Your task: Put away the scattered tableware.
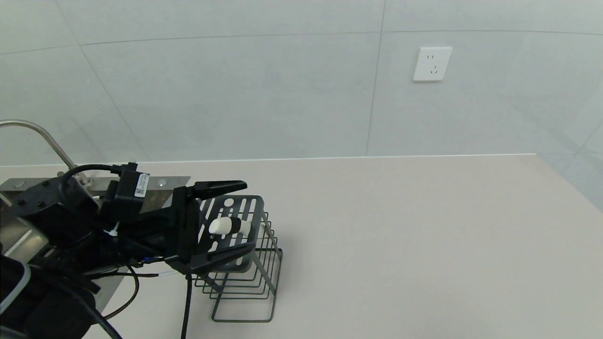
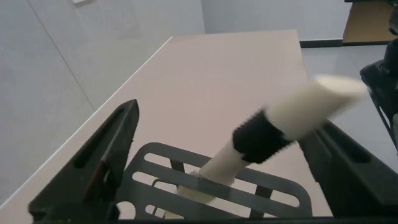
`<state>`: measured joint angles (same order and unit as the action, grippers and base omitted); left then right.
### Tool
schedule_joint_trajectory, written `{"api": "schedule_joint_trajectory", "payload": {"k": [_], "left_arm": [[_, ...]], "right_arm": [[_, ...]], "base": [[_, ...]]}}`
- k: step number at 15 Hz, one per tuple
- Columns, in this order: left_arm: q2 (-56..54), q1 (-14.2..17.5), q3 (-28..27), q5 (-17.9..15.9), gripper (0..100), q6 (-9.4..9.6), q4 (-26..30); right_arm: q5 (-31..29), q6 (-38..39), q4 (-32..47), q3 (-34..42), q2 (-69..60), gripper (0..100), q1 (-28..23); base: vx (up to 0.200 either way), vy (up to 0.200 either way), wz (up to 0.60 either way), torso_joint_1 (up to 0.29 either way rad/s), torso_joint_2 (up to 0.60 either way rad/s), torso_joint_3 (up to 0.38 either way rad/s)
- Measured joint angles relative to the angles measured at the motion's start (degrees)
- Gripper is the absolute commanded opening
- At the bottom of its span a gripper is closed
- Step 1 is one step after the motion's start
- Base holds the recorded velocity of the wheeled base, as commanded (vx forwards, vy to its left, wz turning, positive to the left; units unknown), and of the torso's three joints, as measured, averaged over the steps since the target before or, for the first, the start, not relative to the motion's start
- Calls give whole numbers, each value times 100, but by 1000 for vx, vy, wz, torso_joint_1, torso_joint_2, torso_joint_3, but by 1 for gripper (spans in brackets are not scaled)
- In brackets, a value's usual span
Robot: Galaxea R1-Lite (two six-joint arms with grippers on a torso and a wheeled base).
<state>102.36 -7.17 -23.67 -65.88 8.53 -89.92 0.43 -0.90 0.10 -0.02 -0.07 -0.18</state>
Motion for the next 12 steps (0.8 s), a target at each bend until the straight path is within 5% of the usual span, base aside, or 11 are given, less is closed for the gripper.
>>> {"api": "schedule_joint_trajectory", "payload": {"k": [4,7,9,12], "left_arm": [[-1135,517,645,-13,100,129,-2],[-2728,730,1362,-44,100,-52,68],[-4157,788,1742,-38,100,-427,614],[-6698,851,2004,68,100,-1364,2456]], "right_arm": [[0,0,0,-5,0,0,0],[0,-2,-2,0,0,0,0],[0,-10,1,-5,0,0,0],[0,-13,4,0,0,0,0]], "base": [[0,0,0,0,0,0],[0,0,0,0,0,0],[0,0,0,0,0,0],[0,0,0,0,0,0]]}}
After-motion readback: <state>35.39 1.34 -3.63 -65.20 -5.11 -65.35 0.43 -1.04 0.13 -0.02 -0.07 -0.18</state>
